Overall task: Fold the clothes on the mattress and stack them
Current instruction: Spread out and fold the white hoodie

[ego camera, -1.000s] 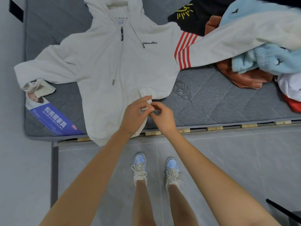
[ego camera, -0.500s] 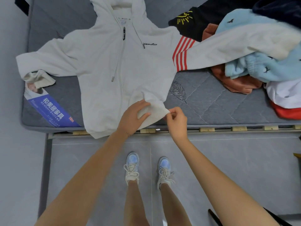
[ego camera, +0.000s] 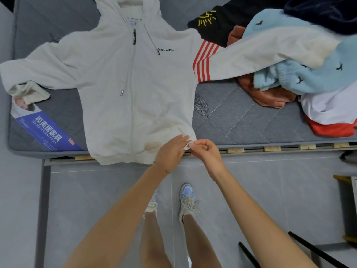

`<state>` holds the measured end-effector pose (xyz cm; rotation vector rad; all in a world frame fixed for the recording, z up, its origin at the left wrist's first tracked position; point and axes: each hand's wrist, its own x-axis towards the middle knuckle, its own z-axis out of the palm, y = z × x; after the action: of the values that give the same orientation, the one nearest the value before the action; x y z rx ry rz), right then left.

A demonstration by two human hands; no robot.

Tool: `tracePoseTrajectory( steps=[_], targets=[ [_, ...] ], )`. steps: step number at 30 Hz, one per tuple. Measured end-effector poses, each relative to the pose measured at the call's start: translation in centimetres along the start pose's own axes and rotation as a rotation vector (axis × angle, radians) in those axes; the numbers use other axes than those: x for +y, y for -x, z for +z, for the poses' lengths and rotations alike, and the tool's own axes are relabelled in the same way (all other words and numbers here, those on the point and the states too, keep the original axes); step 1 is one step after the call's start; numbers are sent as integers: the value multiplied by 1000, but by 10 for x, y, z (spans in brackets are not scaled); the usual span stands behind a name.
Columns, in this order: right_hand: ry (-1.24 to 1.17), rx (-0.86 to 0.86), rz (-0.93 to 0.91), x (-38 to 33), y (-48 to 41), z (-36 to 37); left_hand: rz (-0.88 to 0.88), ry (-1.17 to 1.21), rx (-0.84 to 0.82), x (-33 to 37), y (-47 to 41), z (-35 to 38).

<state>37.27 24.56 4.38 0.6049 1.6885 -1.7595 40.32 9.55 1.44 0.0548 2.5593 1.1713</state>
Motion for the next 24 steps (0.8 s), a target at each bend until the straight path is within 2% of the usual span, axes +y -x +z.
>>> tracePoseTrajectory(
  steps=[2, 5, 9, 11, 14, 16, 18, 21, 24],
  targets=[
    [-55, 19, 83, 0, -7, -1, -8, 21, 36, 2, 4, 3],
    [11, 64, 202, 2, -16, -1, 45, 22, 31, 5, 10, 7],
    [49, 16, 340, 2, -20, 2, 78, 44, -47, 7, 11, 7],
    [93, 89, 297, 3, -24, 4, 79, 36, -73, 7, 9, 4],
    [203, 157, 244, 4, -30, 1, 66, 9, 67, 3, 7, -3],
    [274, 167, 243, 5, -32, -3, 18, -86, 155, -4, 2, -10],
    [386, 181, 210, 5, -36, -5, -59, -228, 166, -15, -5, -18],
    [553, 197, 85, -3, -41, -2, -161, -386, 139, -33, -13, -32],
    [632, 176, -67, -20, -46, 8, -241, -467, 183, -47, -16, -52]
  ],
)
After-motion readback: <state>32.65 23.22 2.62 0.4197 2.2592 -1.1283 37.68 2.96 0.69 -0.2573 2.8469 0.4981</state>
